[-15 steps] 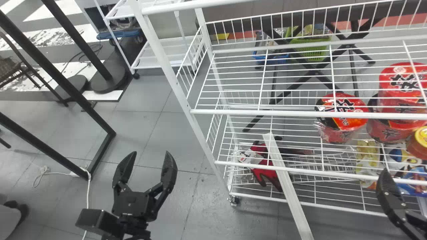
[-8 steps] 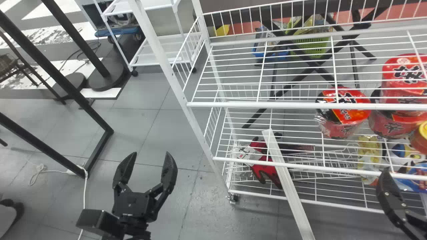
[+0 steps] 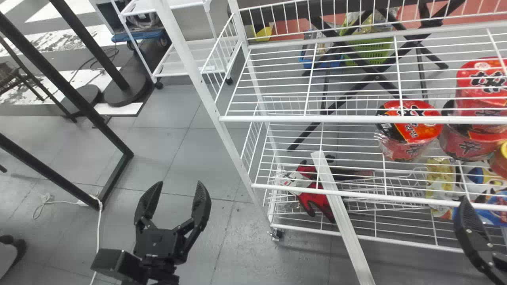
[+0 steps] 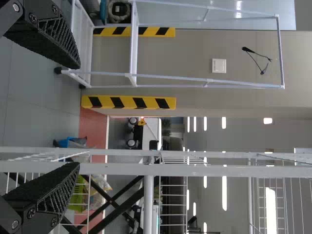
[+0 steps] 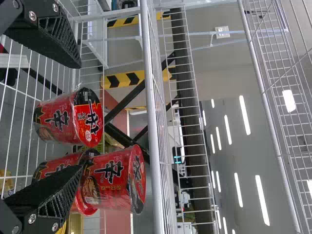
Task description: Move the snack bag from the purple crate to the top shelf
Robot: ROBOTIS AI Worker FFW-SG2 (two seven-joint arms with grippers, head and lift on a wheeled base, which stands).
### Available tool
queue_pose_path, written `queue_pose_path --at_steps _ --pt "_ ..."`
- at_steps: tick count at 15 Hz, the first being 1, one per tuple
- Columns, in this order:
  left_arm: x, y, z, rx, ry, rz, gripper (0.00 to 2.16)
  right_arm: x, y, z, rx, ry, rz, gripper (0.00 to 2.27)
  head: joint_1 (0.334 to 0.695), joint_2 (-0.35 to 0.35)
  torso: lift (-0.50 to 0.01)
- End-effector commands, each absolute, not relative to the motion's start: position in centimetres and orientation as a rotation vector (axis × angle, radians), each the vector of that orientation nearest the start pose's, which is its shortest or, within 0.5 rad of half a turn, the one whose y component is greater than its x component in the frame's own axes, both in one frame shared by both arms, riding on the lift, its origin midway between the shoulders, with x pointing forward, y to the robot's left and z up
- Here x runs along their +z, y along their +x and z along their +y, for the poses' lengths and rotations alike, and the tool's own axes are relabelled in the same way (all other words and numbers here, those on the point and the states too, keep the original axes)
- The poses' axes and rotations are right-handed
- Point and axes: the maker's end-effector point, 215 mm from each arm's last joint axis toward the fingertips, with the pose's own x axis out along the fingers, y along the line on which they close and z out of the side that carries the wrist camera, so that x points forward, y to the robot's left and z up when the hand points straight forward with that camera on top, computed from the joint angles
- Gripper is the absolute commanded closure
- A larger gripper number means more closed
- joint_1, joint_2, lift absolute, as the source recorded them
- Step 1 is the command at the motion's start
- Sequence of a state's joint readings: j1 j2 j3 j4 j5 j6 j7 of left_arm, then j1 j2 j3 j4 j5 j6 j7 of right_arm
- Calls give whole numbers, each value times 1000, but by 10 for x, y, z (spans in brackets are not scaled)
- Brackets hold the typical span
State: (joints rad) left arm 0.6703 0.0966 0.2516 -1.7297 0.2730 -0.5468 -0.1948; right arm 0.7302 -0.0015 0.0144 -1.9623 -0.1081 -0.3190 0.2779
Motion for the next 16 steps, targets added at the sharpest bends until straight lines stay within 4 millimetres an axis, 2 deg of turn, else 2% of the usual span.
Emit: queue_pose_path --at_steps 1,8,11,13,16 --pt "-384 343 369 73 5 -78 113 -374 352 -173 251 114 6 70 695 321 -450" --pt "-385 343 369 73 5 -78 113 -381 352 -173 245 109 27 80 695 318 -450" --pt "-384 344 368 72 4 -79 113 -370 350 -174 252 107 -20 73 695 319 -450" --pt "-385 344 369 72 4 -78 113 -374 351 -174 246 104 -8 80 695 318 -454" --pt "-385 344 369 72 4 -78 113 -366 349 -176 243 107 -43 73 695 316 -453"
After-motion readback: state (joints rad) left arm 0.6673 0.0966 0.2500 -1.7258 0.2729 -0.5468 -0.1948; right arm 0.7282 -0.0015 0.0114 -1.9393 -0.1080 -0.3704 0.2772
